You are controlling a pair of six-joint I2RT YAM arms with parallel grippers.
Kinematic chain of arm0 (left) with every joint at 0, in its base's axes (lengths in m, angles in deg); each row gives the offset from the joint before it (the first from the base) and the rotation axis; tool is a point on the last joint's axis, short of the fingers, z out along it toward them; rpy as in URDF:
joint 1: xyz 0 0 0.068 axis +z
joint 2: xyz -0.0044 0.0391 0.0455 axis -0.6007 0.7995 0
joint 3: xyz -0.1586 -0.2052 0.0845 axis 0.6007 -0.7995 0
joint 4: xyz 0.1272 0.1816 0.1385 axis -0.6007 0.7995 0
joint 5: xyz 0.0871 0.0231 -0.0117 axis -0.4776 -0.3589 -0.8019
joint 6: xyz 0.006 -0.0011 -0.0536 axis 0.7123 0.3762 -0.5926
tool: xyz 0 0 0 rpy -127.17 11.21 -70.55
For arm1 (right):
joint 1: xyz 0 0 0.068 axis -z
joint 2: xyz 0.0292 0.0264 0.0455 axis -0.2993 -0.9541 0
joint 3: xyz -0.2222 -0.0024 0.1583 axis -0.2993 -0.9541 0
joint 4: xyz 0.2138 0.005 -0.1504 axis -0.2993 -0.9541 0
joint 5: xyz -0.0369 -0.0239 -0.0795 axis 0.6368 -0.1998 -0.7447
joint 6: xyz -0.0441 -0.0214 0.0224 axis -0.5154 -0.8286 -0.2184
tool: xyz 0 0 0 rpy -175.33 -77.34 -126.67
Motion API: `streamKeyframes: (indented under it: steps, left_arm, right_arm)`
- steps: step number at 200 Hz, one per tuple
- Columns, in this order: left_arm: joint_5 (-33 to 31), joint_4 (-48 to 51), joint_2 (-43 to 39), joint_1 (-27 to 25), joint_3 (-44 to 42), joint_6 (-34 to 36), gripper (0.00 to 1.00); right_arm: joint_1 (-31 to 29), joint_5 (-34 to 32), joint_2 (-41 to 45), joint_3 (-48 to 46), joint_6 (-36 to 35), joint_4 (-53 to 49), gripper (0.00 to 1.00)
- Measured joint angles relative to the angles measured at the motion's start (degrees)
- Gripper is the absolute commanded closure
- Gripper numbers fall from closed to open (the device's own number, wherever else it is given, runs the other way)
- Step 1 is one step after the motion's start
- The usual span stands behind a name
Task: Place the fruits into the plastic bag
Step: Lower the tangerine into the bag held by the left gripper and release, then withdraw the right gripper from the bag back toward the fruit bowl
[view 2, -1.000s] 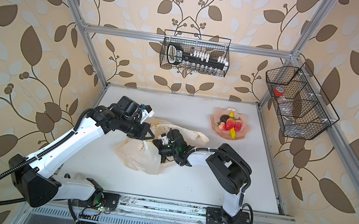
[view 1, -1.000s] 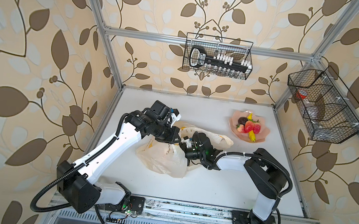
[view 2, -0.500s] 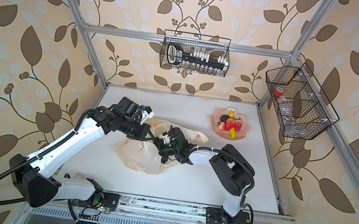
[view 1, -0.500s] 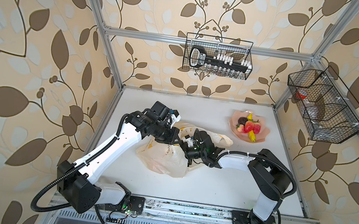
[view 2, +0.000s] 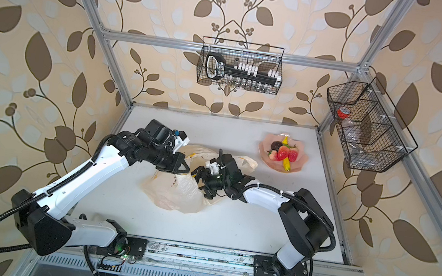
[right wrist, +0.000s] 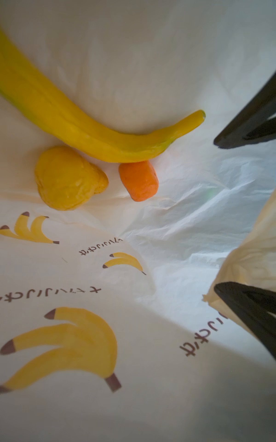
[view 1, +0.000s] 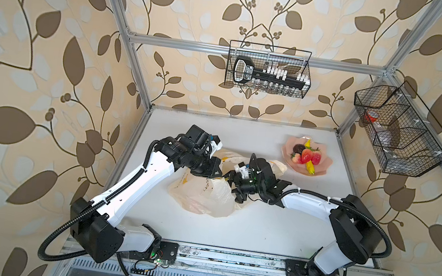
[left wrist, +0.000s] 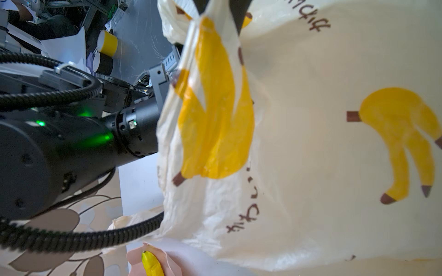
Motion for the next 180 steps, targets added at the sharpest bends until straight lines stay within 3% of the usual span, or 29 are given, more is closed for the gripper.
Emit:
streamKeyframes:
  steps: [65,180]
  left_arm:
    - [-0.20,0.31,0.00,0.00,-1.03,0.02,1.00]
    - [-0.59,0.31,0.00,0.00,-1.03,0.24,1.00]
  right_arm:
    - [2.91,-6.36,9.01,-1.22,-6.86,-11.89,0.12]
    - [8.57,-6.38,20.90,-4.22,-12.37,-22.80,0.12]
